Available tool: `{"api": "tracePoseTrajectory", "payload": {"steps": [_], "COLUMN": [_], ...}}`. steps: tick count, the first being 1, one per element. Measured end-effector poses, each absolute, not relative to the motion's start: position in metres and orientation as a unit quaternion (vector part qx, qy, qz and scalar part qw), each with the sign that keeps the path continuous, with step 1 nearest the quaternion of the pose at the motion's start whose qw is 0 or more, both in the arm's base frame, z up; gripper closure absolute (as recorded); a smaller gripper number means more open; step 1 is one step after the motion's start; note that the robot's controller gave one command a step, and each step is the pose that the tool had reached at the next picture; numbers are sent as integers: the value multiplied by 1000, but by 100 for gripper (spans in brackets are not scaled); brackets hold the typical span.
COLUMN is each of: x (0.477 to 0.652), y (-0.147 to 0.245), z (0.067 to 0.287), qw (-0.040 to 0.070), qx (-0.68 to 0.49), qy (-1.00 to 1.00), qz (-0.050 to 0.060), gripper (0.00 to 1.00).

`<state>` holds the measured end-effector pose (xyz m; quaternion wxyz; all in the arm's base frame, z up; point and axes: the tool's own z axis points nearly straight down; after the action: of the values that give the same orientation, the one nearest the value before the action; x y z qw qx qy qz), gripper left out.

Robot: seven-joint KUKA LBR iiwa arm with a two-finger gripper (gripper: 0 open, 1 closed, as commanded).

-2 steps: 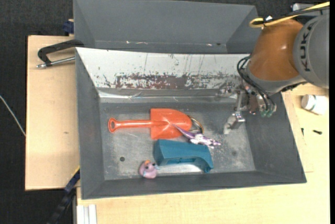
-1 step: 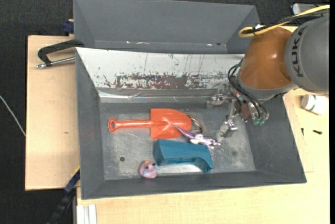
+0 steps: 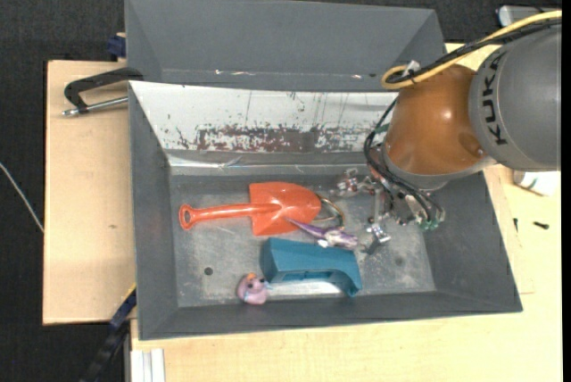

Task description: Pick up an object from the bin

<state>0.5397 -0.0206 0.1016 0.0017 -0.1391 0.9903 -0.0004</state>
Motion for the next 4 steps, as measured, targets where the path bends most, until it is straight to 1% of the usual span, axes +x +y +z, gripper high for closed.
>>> {"api": "tracePoseTrajectory", "payload": {"steps": [1,2,4], "x": [530,522,521], "y": [-2,-13,-13], "z": [86,77,79], "qw": [0,7,6], "qx": [13,-26,-26], "qy": [1000,1000,1000], "qz": [-1,3,2], "gripper": [0,100,100]}}
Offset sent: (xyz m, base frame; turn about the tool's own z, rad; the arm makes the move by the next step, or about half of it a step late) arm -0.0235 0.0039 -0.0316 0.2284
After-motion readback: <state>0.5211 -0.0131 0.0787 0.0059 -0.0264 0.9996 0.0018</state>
